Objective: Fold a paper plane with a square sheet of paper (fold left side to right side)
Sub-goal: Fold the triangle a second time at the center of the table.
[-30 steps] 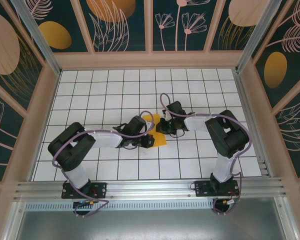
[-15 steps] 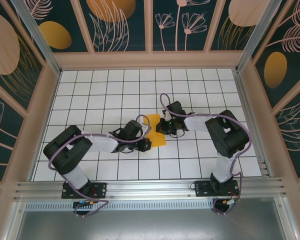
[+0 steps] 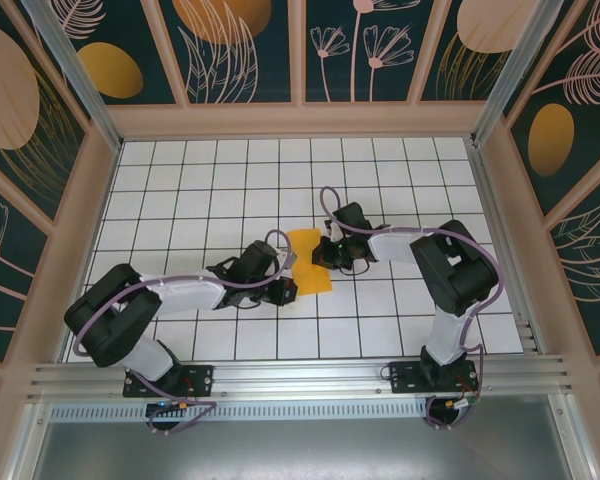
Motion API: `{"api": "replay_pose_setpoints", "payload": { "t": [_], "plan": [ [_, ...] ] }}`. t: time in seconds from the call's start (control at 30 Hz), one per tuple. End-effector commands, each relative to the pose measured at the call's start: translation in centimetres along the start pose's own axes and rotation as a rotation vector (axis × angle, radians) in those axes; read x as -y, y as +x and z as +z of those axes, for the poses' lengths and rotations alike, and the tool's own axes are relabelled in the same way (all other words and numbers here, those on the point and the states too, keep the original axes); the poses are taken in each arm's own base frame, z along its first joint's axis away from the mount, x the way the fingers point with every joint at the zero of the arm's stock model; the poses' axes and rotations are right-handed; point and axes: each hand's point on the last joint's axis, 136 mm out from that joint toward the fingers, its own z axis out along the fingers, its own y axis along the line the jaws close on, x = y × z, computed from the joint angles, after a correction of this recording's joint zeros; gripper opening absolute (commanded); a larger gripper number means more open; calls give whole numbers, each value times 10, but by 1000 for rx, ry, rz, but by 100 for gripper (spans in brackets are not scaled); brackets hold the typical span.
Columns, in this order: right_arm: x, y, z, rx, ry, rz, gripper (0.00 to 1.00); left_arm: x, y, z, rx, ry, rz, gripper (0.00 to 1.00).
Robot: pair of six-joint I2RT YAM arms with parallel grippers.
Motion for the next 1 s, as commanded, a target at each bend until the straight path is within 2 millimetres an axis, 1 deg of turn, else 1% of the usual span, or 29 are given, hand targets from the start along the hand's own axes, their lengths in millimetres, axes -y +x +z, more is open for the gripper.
{"api": "replay_pose_setpoints", "payload": {
  "t": [0.0, 0.23, 0.3, 0.33, 0.43, 0.53, 0.63, 0.8, 0.9, 0.97],
  "plan": [
    [32, 19, 4, -55, 116, 39, 2, 11, -24, -4, 42, -9, 50, 5],
    [32, 19, 3, -55, 117, 38, 2, -5, -27, 29, 9, -51, 42, 4],
    [31, 19, 2, -54, 115, 37, 2, -6, -32, 32, 18, -57, 38, 4],
    [32, 19, 2, -55, 117, 37, 2, -10, -29, 38, 1, -65, 30, 4],
    [32, 19, 2, -54, 119, 37, 2, -13, -27, 42, -11, -74, 24, 4],
    [33, 19, 1, -54, 124, 36, 2, -21, -17, 42, -37, -99, 17, 4],
    [33, 19, 2, -53, 125, 34, 2, -29, -1, 40, -71, -115, 6, 4],
    [33, 19, 3, -58, 124, 36, 2, -32, 27, 36, -140, -88, -12, 4],
    [33, 18, 4, -58, 124, 36, 2, -38, 44, 34, -171, -89, -29, 4],
    [34, 18, 4, -59, 124, 36, 2, -31, 44, 27, -156, -57, -27, 4]
  ]
}}
